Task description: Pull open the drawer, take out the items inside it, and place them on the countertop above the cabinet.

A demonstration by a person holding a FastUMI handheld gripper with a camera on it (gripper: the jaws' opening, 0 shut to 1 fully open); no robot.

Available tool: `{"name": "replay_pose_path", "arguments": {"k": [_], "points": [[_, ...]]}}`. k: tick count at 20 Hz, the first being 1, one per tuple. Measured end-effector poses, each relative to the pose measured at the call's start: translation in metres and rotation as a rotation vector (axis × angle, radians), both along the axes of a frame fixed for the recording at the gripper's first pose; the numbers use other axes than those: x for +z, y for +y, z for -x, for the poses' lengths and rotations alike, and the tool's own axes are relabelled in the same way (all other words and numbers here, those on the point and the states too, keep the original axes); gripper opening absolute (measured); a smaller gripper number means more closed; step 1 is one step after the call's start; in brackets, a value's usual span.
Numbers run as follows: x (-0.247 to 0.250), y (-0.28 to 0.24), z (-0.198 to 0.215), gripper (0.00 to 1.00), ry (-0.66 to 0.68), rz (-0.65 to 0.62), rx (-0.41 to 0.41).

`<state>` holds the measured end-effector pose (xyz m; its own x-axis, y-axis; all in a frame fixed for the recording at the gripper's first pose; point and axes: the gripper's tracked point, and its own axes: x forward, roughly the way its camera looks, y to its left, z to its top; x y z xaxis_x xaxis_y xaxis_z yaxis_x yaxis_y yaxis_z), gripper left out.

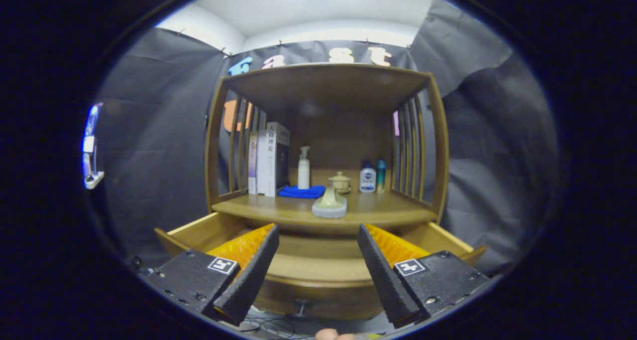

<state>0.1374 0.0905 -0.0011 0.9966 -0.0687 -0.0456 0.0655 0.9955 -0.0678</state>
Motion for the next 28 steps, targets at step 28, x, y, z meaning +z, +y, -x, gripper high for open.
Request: {"name": "replay_pose_path", "arguments": {"k": [28], "points": [[-0.092, -0.003, 0.010, 0.98, 0.088, 0.074, -0.129]]}}
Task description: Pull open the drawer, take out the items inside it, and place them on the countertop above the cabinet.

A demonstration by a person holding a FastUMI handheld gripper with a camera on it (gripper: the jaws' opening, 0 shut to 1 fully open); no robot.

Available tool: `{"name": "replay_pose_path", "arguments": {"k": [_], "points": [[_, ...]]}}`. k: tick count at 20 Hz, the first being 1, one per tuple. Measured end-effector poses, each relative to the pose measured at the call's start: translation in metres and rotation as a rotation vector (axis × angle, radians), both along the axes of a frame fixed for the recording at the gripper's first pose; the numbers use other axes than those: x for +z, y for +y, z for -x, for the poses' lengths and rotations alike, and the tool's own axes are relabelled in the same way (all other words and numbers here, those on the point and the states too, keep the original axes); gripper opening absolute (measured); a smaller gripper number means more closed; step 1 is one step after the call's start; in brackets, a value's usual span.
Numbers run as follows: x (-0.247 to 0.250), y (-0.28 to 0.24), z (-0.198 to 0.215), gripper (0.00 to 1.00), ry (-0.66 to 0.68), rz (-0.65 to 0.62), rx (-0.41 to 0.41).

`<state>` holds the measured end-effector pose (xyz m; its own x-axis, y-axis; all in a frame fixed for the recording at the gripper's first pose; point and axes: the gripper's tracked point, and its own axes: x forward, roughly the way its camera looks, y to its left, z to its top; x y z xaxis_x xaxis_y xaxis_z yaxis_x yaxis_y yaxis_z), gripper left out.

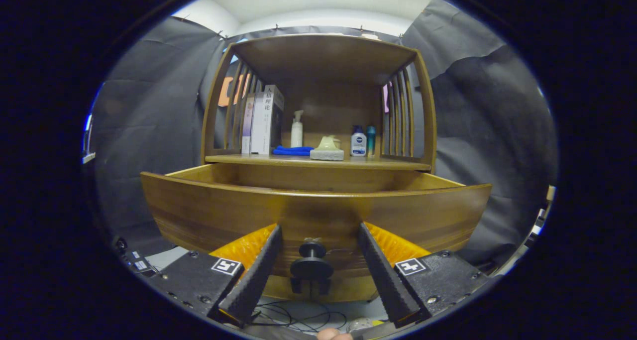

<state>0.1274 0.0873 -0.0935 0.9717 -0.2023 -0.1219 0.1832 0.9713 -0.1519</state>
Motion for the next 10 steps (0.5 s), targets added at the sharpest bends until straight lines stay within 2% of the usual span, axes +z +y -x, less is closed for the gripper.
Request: {"name": "replay_pose_path", "arguments": {"k": [10], "points": [[0.0012, 0.0010, -0.0037, 0.98, 0.003, -0.006, 0.000]]}}
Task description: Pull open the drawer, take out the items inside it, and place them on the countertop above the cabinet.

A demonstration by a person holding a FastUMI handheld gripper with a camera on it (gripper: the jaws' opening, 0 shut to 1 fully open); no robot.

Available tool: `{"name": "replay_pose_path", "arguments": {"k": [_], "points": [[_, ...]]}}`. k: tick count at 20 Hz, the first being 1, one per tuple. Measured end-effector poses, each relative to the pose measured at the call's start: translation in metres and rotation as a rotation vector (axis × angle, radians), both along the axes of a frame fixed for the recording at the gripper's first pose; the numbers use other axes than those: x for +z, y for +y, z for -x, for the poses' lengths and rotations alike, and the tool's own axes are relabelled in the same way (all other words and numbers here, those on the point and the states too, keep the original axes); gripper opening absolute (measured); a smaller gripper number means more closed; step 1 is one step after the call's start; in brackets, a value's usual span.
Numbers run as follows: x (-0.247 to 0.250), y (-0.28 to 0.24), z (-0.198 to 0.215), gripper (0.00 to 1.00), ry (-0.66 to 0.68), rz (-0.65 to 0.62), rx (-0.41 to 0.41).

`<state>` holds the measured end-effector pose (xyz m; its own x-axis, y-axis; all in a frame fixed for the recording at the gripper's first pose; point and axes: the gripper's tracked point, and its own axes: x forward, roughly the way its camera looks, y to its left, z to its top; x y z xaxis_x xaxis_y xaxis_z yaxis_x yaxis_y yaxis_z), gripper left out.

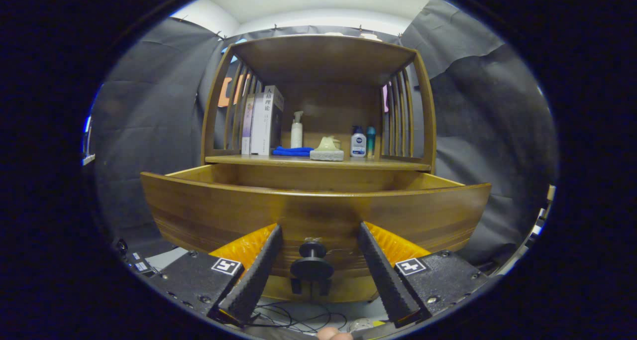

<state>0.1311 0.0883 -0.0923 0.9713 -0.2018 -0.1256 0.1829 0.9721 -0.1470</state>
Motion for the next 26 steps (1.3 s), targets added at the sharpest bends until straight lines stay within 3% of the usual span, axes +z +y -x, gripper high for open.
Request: {"name": "replay_pose_path", "arguments": {"k": [26], "points": [[0.009, -0.014, -0.086, 0.98, 0.033, -0.020, -0.019]]}}
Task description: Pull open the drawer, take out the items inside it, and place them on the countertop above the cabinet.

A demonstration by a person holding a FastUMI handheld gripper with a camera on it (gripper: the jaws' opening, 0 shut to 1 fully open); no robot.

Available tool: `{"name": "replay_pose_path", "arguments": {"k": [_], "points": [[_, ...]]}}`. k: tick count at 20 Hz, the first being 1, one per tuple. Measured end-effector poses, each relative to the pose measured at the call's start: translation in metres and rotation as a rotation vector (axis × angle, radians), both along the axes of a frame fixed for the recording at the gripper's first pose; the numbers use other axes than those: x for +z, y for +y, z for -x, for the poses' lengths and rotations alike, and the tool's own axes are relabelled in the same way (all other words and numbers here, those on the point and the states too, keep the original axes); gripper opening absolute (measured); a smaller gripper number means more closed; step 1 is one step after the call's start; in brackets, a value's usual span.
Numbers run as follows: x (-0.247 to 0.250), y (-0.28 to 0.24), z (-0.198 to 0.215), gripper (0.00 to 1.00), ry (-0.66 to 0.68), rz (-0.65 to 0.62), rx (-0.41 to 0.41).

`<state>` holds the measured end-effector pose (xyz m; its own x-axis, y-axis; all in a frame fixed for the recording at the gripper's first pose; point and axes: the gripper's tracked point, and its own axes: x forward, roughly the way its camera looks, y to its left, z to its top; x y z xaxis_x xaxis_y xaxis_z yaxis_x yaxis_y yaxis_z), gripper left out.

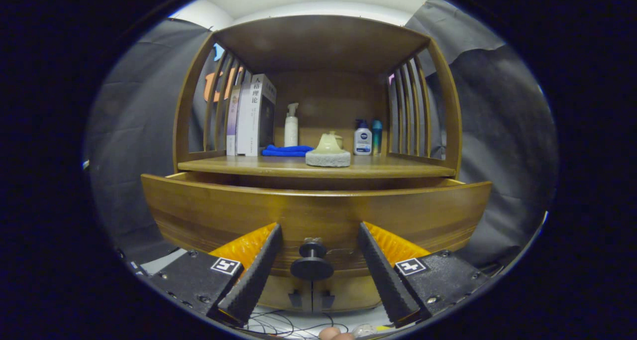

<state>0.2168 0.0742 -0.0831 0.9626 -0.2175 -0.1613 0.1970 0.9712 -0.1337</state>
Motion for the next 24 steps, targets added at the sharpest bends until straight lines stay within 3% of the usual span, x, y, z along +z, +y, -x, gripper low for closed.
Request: {"name": "replay_pose_path", "arguments": {"k": [24], "points": [[0.000, -0.010, -0.065, 0.99, -0.015, 0.015, 0.004]]}}
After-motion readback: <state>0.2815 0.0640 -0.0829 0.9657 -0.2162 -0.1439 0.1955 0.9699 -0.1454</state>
